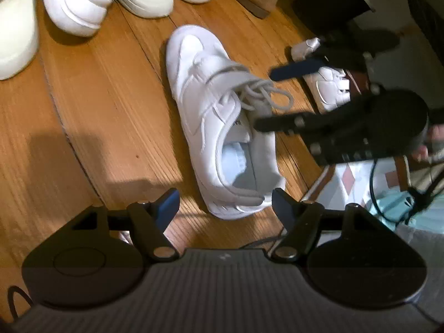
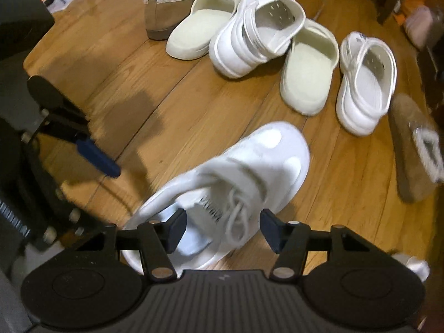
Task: Organize scattered shoes
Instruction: 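Grasp the sneaker straps with the right tool while the left tool holds it, then carry the sneaker with the right tool toward the first sneaker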
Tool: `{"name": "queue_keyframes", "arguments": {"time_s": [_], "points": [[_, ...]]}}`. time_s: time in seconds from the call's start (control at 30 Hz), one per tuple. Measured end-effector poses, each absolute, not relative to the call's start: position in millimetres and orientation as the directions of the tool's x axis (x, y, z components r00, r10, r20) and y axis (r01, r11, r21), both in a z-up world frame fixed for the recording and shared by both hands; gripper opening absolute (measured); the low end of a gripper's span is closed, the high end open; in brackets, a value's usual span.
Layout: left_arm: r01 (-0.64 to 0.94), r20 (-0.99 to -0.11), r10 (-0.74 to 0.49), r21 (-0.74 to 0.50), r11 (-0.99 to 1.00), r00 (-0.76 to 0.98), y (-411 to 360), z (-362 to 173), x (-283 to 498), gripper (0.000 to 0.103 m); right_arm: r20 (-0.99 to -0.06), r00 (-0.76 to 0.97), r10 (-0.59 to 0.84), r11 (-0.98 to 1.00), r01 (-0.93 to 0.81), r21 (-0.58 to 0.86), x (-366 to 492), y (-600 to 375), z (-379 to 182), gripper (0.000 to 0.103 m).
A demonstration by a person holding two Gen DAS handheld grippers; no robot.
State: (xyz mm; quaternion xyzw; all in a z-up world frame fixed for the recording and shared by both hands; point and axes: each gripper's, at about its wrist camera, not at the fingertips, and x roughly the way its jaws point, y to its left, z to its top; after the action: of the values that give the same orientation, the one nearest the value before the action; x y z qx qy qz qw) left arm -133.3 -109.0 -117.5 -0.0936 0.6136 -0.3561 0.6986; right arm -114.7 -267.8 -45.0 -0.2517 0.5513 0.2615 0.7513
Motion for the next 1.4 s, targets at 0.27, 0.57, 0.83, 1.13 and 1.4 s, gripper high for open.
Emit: {"name": "queue_keyframes", "arguments": {"time_s": [0.27, 0.57, 0.83, 1.13, 1.4], "points": [[0.309, -0.751, -0.659, -0.635, 0.708, -0.033, -91, -132, -121, 0.073, -0.985, 0.174, 0.011, 0.557, -0.819, -0.138, -74, -244, -50, 0.036], [0.330, -0.754, -0.656, -0.625, 0.707, -0.023, -93, -142, -122, 0.075, -0.996, 0.079, -0.040, 0.460, -0.883, -0.088, -52, -234, -84, 0.050], [0.373, -0.735, -0.678, -0.626, 0.685, 0.010, -90, -135, -125, 0.075, -0.996, 0.068, -0.059, 0.452, -0.888, -0.087, -49, -232, -100, 0.058], [0.343, -0.783, -0.616, -0.558, 0.756, 0.084, -83, -131, -125, 0.075, -0.981, 0.181, -0.064, 0.612, -0.769, -0.182, -61, -242, -90, 0.034], [0.370, -0.713, -0.681, -0.594, 0.714, 0.169, -70, -102, -123, 0.075, -0.986, 0.160, -0.034, 0.913, -0.397, -0.096, -53, -288, -76, 0.033]]}}
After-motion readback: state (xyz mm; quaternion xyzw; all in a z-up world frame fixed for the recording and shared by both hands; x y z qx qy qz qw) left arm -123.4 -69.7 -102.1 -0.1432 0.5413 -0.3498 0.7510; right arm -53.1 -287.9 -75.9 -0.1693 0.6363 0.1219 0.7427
